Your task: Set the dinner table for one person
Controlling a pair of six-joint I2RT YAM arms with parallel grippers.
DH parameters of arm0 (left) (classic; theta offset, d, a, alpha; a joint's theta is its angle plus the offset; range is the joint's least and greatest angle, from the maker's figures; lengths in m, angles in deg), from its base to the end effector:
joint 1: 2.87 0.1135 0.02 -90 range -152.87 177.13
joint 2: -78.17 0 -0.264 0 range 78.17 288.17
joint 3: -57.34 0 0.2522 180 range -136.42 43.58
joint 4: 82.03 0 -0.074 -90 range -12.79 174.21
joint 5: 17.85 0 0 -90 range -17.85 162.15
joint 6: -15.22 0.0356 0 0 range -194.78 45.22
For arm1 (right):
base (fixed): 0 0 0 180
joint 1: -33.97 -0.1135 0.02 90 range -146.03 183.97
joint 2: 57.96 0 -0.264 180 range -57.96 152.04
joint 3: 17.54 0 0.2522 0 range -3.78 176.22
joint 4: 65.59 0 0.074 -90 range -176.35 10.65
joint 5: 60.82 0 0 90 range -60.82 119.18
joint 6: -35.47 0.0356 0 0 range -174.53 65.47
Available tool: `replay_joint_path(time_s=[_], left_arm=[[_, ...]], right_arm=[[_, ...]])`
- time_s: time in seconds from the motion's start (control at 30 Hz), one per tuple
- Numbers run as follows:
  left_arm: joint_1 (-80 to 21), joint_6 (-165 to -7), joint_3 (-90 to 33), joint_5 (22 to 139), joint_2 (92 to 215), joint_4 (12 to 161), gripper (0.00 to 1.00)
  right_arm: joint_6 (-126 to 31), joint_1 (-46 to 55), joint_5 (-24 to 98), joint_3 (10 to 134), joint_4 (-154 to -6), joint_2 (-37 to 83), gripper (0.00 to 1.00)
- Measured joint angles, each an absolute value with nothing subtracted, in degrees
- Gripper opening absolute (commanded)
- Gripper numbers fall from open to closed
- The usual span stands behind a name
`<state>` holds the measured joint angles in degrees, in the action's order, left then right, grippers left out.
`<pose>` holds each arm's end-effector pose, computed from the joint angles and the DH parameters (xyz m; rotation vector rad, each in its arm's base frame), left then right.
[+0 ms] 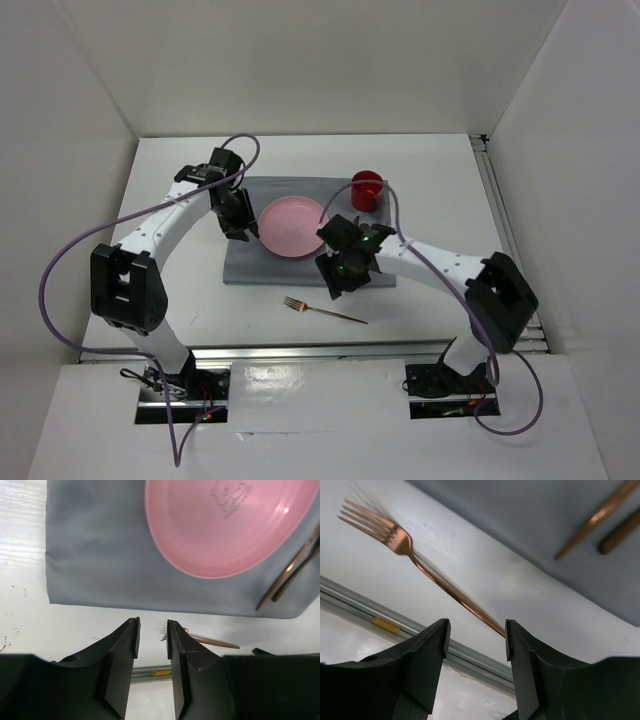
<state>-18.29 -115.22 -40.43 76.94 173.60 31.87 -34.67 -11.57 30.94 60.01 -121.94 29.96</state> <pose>0.3322 -0.0947 0.2884 -0.5690 2.6882 -0.4015 0.2106 0.2162 0.2313 -0.6298 2.7235 0.3472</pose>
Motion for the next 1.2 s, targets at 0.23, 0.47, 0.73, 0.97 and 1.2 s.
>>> replay_joint_path(time_s=[0.23, 0.47, 0.73, 0.97, 1.2], left_arm=[[-16.8, -112.7, -39.3, 78.3, 177.4, 33.3, 0.48], [-15.2, -112.2, -39.3, 78.8, 179.0, 34.4, 0.48], [-11.8, -112.0, -39.4, 78.9, 179.2, 34.7, 0.46], [-10.7, -112.1, -45.1, 79.3, 187.1, 35.7, 0.44], [-10.6, -112.2, -47.0, 80.0, 191.4, 36.2, 0.44]], right_arm=[[-40.7, -17.9, 29.2, 60.0, -119.4, 36.6, 0.65], [-46.3, -20.3, 30.6, 60.0, -114.2, 40.4, 0.63], [-49.5, -21.6, 33.0, 60.0, -109.6, 44.6, 0.46], [-50.1, -21.7, 33.5, 59.5, -107.9, 44.9, 0.01], [-49.6, -23.5, 31.9, 59.6, -110.4, 42.5, 0.0]])
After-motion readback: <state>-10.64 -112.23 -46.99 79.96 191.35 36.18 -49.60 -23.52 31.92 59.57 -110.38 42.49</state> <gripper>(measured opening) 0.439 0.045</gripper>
